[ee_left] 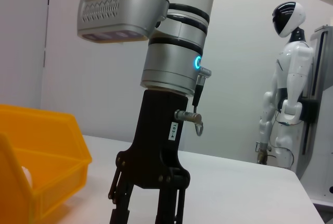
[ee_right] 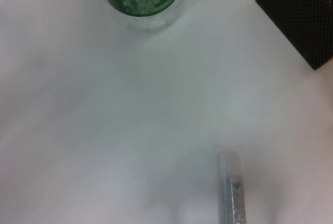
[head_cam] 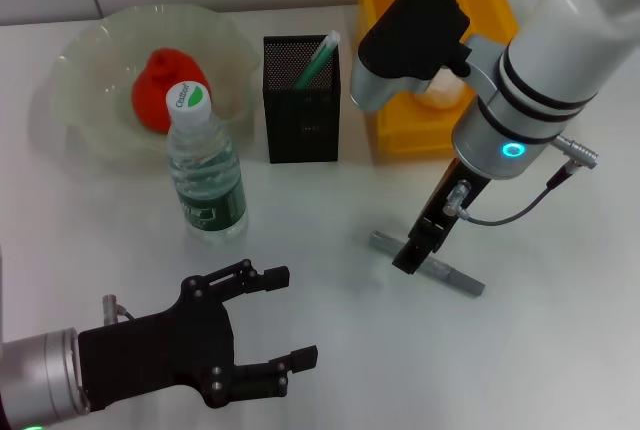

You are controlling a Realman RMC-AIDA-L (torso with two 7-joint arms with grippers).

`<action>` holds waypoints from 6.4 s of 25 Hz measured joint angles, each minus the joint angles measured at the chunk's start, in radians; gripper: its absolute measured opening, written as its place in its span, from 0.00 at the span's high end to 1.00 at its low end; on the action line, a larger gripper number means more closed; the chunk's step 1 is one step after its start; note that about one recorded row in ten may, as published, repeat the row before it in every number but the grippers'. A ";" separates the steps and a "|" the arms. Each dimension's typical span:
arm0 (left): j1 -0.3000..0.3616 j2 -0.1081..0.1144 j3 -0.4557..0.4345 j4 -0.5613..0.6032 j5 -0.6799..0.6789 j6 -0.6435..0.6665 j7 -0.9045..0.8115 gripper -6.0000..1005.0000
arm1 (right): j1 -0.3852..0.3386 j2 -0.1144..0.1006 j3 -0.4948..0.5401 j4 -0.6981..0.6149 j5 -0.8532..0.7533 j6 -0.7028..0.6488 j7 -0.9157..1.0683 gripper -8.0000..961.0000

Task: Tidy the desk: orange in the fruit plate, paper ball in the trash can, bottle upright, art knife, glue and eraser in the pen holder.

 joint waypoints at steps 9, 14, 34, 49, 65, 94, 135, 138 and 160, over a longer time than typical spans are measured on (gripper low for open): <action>0.005 0.000 0.000 0.000 0.000 0.000 0.001 0.16 | 0.014 0.000 -0.046 0.026 -0.005 0.022 0.016 0.34; 0.006 0.000 0.000 0.000 0.000 0.000 0.001 0.16 | 0.026 0.000 -0.057 0.051 -0.003 0.042 0.022 0.35; 0.006 0.001 0.001 -0.002 0.000 -0.002 0.000 0.16 | 0.055 0.002 -0.080 0.123 0.003 0.092 0.025 0.55; 0.006 0.000 0.001 -0.001 0.000 -0.002 0.000 0.16 | 0.061 0.003 -0.111 0.130 0.005 0.095 0.035 0.54; 0.006 0.000 0.001 -0.001 0.000 0.000 -0.003 0.16 | 0.062 0.003 -0.121 0.130 0.000 0.093 0.035 0.67; -0.001 0.000 0.001 -0.003 0.000 -0.011 -0.002 0.16 | 0.093 0.001 -0.123 0.181 0.005 0.109 0.012 0.84; -0.012 0.000 -0.008 -0.003 0.000 -0.014 -0.002 0.16 | -0.308 -0.005 0.380 0.066 1.245 0.493 -1.290 0.85; -0.009 -0.001 -0.008 -0.003 0.000 -0.014 -0.002 0.16 | -0.292 -0.006 0.381 0.222 1.407 0.480 -1.474 0.85; -0.010 -0.003 0.001 0.000 0.000 -0.002 0.001 0.16 | -0.129 -0.005 0.409 0.794 1.692 0.360 -1.715 0.86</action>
